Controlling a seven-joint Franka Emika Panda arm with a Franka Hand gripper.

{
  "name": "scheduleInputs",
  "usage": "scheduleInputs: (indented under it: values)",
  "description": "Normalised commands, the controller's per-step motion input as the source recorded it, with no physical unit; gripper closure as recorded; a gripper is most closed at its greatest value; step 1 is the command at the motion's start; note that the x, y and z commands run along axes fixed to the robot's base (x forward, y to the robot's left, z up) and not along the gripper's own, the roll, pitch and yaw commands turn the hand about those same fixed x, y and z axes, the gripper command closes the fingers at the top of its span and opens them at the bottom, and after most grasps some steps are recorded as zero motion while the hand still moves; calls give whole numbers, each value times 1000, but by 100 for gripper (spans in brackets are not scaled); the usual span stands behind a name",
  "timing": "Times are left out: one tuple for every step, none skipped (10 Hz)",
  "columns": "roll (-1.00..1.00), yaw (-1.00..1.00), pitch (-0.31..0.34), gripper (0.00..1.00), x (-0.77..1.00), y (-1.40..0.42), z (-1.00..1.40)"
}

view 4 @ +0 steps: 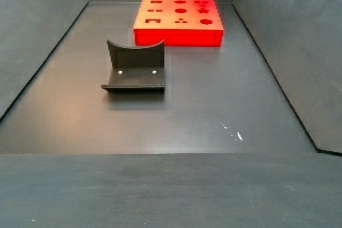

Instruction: Insert the square-circle object.

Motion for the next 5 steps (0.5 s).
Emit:
scheduleInputs:
  values:
    - [-469, 6, 63, 100, 0, 66, 0]
    - [-187, 37, 21, 100, 0, 0, 0]
    - [57, 6, 33, 100, 29, -26, -11]
    - [143, 49, 0, 100, 0, -29, -206]
    - [181, 149, 0, 100, 20, -6, -249]
